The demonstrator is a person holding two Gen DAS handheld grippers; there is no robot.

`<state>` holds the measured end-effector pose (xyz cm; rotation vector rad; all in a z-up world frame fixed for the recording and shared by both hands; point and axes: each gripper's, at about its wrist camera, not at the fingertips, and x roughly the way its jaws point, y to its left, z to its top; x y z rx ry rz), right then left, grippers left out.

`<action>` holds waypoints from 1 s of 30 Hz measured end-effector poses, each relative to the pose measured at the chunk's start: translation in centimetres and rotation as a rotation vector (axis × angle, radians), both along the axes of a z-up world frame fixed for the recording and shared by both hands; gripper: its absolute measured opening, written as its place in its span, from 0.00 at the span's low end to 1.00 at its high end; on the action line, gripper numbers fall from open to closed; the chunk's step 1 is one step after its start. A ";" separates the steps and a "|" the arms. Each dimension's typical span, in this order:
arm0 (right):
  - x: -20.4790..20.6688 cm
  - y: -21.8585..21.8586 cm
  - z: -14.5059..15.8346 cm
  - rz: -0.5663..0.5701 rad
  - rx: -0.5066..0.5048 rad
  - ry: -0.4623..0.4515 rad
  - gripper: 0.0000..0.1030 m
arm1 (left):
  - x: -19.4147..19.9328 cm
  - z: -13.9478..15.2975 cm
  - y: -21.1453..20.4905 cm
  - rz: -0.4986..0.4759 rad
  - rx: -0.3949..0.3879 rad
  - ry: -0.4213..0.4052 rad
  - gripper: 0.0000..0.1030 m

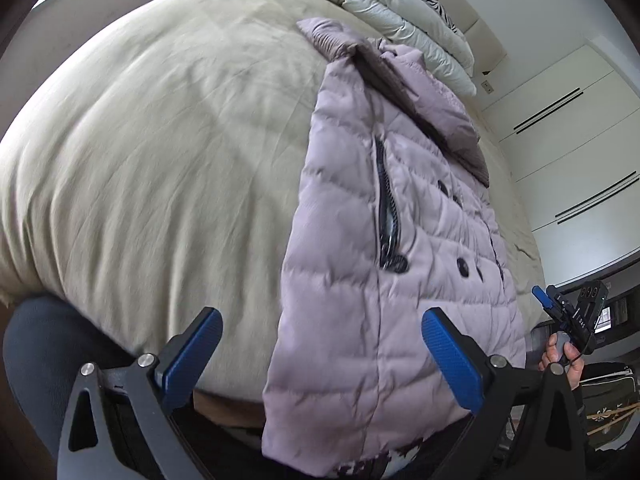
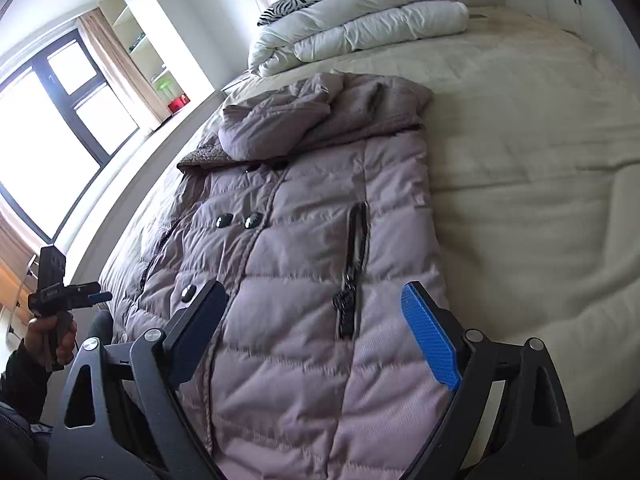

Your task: Fold large clothes

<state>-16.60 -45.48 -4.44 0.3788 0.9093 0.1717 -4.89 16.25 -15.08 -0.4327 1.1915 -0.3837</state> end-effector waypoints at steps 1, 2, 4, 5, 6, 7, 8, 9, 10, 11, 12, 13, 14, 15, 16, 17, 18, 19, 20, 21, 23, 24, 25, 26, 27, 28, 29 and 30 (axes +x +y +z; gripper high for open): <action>-0.7 -0.5 -0.4 -0.008 0.010 0.019 0.87 | -0.6 -0.5 0.1 -0.002 -0.007 0.028 0.99; -1.7 -1.0 -0.8 -0.018 0.019 0.037 0.87 | -1.1 -1.1 0.1 -0.005 -0.021 0.055 0.99; -3.0 -2.0 -1.5 -0.037 0.043 0.065 0.87 | -2.0 -2.4 0.0 -0.017 -0.040 0.106 0.99; -3.6 -2.5 -1.8 -0.047 0.059 0.077 0.87 | -2.3 -3.0 -0.3 -0.026 -0.043 0.127 0.99; -4.2 -2.9 -2.0 -0.057 0.073 0.087 0.87 | -2.5 -3.6 -0.6 -0.039 -0.055 0.146 0.99; -4.7 -3.2 -2.1 -0.064 0.086 0.095 0.87 | -2.4 -4.2 -0.9 -0.048 -0.067 0.161 0.99; -5.2 -3.5 -2.4 -0.069 0.101 0.105 0.87 | -2.5 -4.7 -1.0 -0.051 -0.080 0.170 0.99; -5.7 -3.8 -2.6 -0.074 0.113 0.114 0.87 | -2.5 -5.2 -1.1 -0.052 -0.097 0.181 0.98; -6.2 -4.1 -2.9 -0.080 0.120 0.123 0.87 | -2.4 -5.7 -1.2 -0.048 -0.110 0.193 0.97; -6.6 -4.3 -3.2 -0.084 0.127 0.136 0.87 | -2.2 -5.9 -1.3 -0.046 -0.122 0.196 0.96; -6.7 -4.6 -3.4 -0.086 0.136 0.156 0.87 | -2.1 -5.9 -1.4 -0.052 -0.138 0.195 0.96; -7.0 -4.7 -3.8 -0.089 0.141 0.179 0.87 | -1.9 -6.0 -1.6 -0.062 -0.152 0.199 0.95; -7.2 -4.9 -4.2 -0.093 0.137 0.201 0.87 | -2.0 -6.1 -1.7 -0.070 -0.158 0.205 0.93; -7.1 -4.9 -4.4 -0.096 0.127 0.222 0.87 | -2.0 -6.3 -1.8 -0.081 -0.165 0.213 0.89; -7.4 -5.0 -4.7 -0.101 0.124 0.242 0.87 | -2.0 -6.4 -2.0 -0.093 -0.175 0.223 0.83; -7.4 -5.1 -5.0 -0.102 0.132 0.257 0.87 | -2.1 -6.5 -2.0 -0.099 -0.188 0.229 0.81; -7.6 -5.2 -5.3 -0.102 0.141 0.269 0.87 | -2.3 -6.6 -2.0 -0.105 -0.201 0.231 0.77; -7.7 -5.3 -5.5 -0.103 0.146 0.287 0.87 | -2.5 -6.6 -2.1 -0.112 -0.207 0.232 0.75; -7.7 -5.3 -5.8 -0.104 0.149 0.306 0.87 | -2.6 -6.6 -1.9 -0.114 -0.211 0.231 0.74; -7.7 -5.4 -5.9 -0.103 0.149 0.321 0.87 | -2.8 -6.6 -2.0 -0.117 -0.218 0.230 0.72; -7.7 -5.4 -6.3 -0.094 0.155 0.349 0.87 | -3.0 -6.5 -1.9 -0.125 -0.230 0.230 0.70; -7.6 -5.3 -6.5 -0.087 0.158 0.369 0.87 | -3.1 -6.5 -2.0 -0.130 -0.231 0.228 0.70; -7.6 -5.3 -6.8 -0.080 0.160 0.393 0.87 | -3.2 -6.4 -1.6 -0.135 -0.232 0.228 0.69; -7.5 -5.2 -7.1 -0.074 0.159 0.414 0.87 | -3.3 -6.3 -1.7 -0.139 -0.232 0.228 0.68; -7.5 -5.3 -7.3 -0.071 0.156 0.420 0.87 | -3.3 -6.2 -1.6 -0.143 -0.231 0.228 0.66; -7.4 -5.2 -7.3 -0.066 0.155 0.422 0.87 | -3.4 -6.1 -1.7 -0.145 -0.229 0.227 0.63; -7.3 -5.1 -7.4 -0.060 0.152 0.431 0.87 | -3.5 -6.0 -1.7 -0.149 -0.229 0.226 0.61; -7.1 -5.0 -7.5 -0.054 0.150 0.438 0.87 | -3.6 -5.8 -1.8 -0.154 -0.225 0.224 0.57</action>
